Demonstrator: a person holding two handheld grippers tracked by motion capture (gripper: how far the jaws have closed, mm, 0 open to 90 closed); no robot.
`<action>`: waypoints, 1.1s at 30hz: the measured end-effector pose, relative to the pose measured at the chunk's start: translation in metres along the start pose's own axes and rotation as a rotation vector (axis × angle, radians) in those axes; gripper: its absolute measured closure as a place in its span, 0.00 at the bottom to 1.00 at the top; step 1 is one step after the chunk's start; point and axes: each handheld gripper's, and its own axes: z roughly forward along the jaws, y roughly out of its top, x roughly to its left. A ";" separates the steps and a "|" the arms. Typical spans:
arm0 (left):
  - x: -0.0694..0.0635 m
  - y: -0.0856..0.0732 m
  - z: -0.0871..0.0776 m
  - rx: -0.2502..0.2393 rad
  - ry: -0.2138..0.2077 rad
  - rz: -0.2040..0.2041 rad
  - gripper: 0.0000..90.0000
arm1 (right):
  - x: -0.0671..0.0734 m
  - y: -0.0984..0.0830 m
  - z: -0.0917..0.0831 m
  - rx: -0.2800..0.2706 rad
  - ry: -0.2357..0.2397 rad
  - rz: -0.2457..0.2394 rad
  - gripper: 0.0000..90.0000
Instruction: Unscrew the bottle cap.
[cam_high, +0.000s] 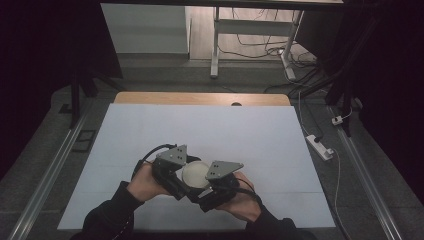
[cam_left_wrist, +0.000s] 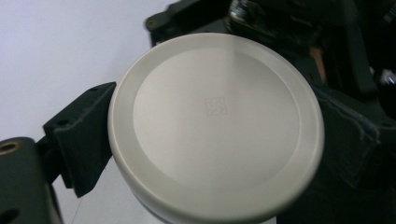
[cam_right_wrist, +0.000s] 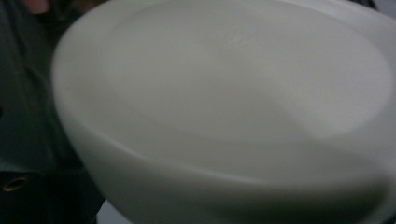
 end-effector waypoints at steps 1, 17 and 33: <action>0.000 0.000 0.000 0.000 0.000 0.000 0.09 | -0.001 0.000 0.000 0.004 -0.016 0.008 0.07; -0.008 0.008 -0.014 -0.031 0.137 -0.022 0.09 | -0.007 -0.002 -0.001 -0.007 -0.037 0.047 0.07; -0.011 0.001 -0.027 -0.059 0.153 -0.044 0.09 | -0.019 -0.004 -0.008 -0.019 -0.076 0.063 0.07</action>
